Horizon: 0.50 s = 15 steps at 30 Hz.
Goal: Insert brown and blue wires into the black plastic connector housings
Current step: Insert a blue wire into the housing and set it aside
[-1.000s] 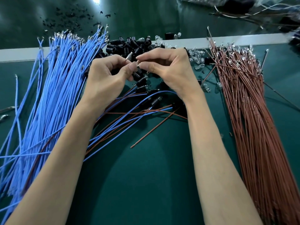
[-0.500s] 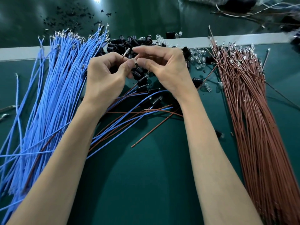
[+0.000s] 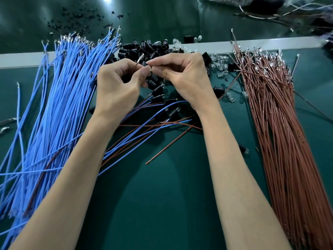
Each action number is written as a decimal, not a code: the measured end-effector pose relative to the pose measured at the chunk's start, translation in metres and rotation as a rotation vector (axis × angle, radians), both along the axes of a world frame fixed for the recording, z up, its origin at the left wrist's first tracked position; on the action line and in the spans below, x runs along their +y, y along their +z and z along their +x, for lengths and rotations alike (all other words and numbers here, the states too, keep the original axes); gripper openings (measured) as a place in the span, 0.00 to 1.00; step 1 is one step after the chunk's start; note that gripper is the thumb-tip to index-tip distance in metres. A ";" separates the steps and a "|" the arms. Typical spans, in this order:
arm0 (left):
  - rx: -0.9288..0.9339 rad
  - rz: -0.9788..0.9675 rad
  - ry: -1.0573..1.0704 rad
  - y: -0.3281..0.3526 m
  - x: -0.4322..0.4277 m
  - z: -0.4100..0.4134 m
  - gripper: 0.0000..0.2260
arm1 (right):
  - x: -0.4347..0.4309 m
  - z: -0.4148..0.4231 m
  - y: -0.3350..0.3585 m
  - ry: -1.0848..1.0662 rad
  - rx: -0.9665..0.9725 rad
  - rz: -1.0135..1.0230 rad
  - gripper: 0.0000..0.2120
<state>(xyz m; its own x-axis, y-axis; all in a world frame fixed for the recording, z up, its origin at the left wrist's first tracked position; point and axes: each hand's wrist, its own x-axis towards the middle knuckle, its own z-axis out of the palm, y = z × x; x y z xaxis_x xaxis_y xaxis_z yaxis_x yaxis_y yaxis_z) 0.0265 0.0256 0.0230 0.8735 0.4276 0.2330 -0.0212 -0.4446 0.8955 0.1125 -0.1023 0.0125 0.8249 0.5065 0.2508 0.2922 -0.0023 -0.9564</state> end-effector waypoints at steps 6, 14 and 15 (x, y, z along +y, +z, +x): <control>0.015 -0.008 0.006 0.000 -0.001 0.000 0.05 | 0.001 0.001 -0.001 0.013 0.023 -0.008 0.09; 0.021 -0.111 -0.043 0.001 -0.001 0.001 0.02 | -0.003 0.002 0.003 0.010 0.006 -0.021 0.11; 0.009 -0.135 -0.058 0.001 -0.002 0.001 0.02 | -0.004 0.002 0.003 -0.002 0.002 -0.030 0.11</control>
<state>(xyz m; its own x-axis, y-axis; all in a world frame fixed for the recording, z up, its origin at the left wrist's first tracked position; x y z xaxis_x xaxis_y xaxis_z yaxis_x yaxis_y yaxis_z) 0.0271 0.0238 0.0244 0.8995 0.4030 0.1691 -0.0356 -0.3180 0.9474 0.1146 -0.1059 0.0157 0.8266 0.5118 0.2341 0.2903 -0.0313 -0.9564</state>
